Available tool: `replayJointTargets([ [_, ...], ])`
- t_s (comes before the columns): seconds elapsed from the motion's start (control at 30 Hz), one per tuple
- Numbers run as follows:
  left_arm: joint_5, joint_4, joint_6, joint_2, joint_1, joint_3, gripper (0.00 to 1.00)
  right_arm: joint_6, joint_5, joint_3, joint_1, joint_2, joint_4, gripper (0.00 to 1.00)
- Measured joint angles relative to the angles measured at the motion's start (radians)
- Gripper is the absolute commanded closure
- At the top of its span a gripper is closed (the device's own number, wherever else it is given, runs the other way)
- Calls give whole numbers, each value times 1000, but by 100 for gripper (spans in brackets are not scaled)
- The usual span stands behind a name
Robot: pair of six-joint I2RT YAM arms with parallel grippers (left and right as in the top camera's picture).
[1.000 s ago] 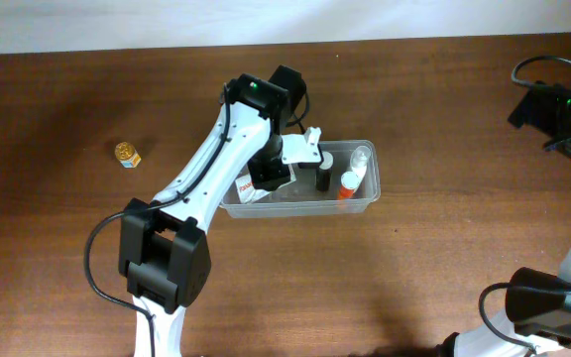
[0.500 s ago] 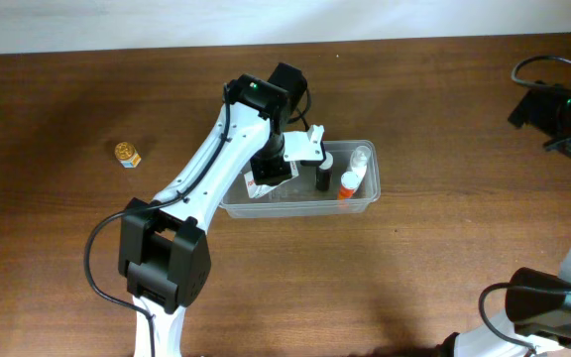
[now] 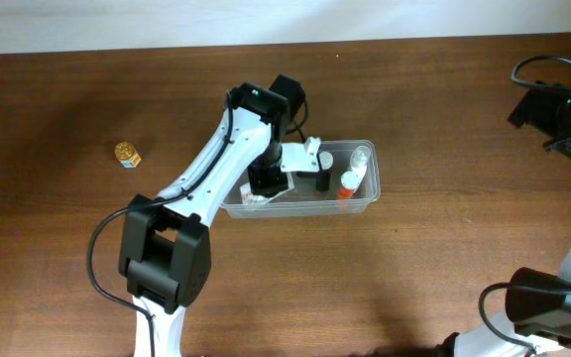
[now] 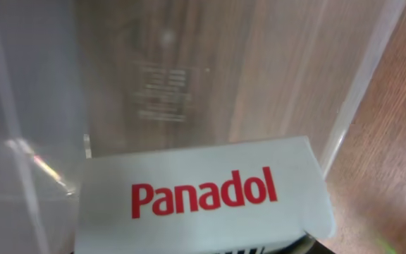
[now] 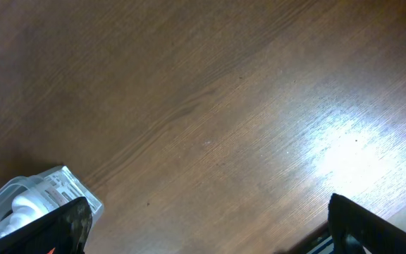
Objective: Pack container
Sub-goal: 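Lower the Panadol box into the container and open the left gripper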
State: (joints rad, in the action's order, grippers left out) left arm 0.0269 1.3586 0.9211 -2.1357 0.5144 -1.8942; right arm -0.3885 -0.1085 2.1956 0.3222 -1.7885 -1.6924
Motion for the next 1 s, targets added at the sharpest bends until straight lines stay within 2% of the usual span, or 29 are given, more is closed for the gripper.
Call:
replayJointTargets([
  [1.0,4,-75,48,0,0,55,52,0,0,0,0,0,0,2],
])
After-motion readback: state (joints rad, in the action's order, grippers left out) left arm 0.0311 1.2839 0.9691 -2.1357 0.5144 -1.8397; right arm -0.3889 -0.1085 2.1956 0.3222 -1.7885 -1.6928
